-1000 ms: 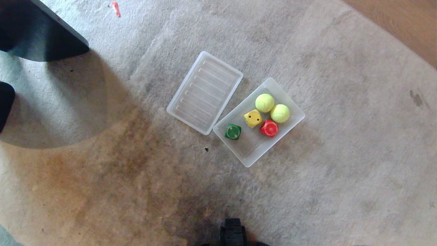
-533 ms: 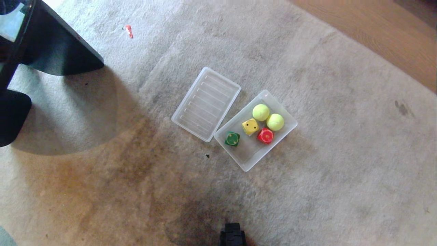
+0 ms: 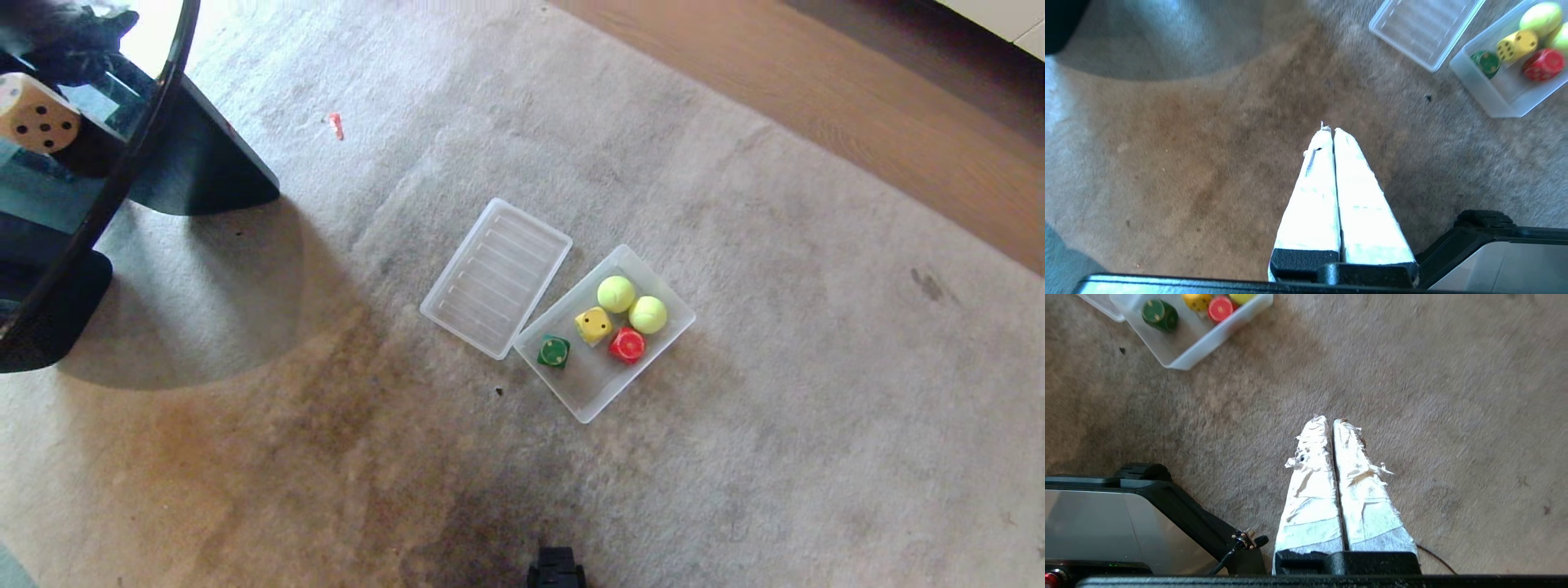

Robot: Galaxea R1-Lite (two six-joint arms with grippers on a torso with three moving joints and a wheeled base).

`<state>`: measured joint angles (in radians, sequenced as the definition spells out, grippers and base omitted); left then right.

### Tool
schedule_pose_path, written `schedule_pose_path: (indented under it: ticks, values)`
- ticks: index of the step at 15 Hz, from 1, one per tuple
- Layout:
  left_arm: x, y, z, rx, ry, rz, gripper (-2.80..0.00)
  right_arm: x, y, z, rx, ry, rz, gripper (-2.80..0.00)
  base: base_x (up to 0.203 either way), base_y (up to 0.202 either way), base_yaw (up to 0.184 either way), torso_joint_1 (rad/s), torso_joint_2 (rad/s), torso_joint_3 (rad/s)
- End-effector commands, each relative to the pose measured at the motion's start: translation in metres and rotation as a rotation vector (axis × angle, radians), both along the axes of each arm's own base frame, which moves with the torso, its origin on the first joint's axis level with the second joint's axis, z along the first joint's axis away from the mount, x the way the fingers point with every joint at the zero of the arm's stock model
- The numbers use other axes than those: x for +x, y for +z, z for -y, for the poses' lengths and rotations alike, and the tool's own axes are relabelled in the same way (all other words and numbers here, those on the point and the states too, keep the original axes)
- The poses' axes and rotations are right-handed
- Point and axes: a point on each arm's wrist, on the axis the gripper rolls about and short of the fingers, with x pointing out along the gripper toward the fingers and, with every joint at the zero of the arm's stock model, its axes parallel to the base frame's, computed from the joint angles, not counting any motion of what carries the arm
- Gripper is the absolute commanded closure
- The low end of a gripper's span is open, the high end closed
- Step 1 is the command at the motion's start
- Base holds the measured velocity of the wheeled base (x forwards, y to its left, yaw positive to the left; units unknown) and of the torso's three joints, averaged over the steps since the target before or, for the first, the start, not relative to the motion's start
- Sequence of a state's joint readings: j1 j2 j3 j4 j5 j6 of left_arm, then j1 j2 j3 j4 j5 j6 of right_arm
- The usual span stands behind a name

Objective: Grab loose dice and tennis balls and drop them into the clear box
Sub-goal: Pick up toys out of the box

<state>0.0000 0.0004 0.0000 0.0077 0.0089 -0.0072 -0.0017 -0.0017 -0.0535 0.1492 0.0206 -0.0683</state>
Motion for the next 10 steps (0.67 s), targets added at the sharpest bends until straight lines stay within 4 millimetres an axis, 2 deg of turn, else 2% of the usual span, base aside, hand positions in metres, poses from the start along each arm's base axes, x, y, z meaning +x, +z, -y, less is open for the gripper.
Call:
schedule_pose_path:
  ticks: [1,10]
  values:
    - [0.0000,0.0000,0.0000,0.000,0.000,0.000,0.00,0.0001,0.0000,0.0000,-0.001,0.001,-0.003,0.00,0.000,0.000,0.000,0.002,0.00,0.205]
    - [0.0000,0.0000,0.0000,0.000,0.000,0.000,0.00,0.0001,0.0000,0.0000,-0.001,0.001,-0.003,0.00,0.000,0.000,0.000,0.002,0.00,0.202]
